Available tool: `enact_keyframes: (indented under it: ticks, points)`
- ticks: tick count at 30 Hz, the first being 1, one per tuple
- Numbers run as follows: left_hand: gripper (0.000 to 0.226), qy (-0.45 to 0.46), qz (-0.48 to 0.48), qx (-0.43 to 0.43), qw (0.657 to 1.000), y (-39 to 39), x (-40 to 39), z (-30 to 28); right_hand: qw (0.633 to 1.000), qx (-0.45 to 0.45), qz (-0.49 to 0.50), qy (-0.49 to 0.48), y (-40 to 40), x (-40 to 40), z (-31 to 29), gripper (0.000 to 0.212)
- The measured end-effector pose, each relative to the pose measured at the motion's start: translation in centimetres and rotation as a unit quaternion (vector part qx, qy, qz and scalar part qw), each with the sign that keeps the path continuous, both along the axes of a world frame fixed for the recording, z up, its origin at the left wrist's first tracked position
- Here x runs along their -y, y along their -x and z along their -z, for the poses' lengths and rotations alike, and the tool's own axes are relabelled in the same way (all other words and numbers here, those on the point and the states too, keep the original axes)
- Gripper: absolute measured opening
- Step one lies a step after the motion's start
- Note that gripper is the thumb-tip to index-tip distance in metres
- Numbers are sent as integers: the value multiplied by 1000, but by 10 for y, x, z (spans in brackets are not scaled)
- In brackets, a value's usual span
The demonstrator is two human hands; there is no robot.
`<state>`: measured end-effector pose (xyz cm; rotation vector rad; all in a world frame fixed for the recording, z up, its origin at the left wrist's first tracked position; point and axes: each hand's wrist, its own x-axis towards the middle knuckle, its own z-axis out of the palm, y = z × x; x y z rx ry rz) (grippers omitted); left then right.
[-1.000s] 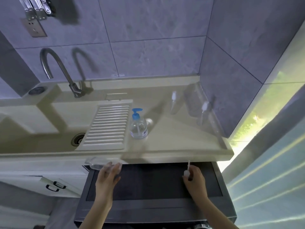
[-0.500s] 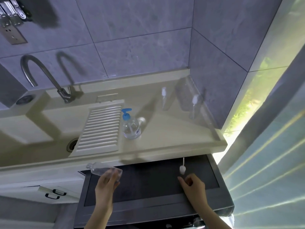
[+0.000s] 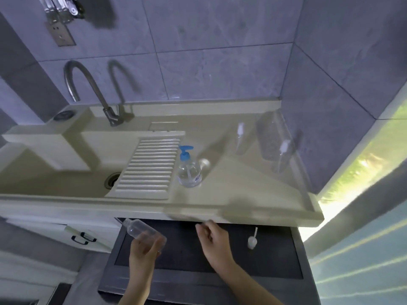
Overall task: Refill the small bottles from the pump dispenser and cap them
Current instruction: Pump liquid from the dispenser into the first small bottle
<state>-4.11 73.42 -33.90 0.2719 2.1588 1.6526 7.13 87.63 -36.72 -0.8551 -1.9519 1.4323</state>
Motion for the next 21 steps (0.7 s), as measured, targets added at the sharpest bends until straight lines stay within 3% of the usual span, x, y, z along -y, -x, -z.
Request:
enact_keyframes:
  ticks: [6,10,12,13,15,18,21]
  points:
    - [17,7,-13,-32,999,24,20,-2,1000,-12,3,-25,68,-24,-56,15]
    - [31,-21,-24,-33,999,55,24,-2,972,21,46,-228,110,-55,-88,33]
    - [23,-65,-37,-5,997,70,21,-1,934,26,73,-349,128,-74,-99,37]
    - [30,-79,-43,5,996,77,21,-3,911,42,83,-402,135,-82,-103,38]
    - [36,-91,-33,-6,995,95,17,-11,887,121,78,-438,147,-94,-112,38]
    - [34,-106,-16,-10,994,129,18,-19,878,303,29,-368,163,-110,-124,36]
    - [36,-124,-13,12,992,160,22,-19,843,377,7,-383,174,-112,-139,35]
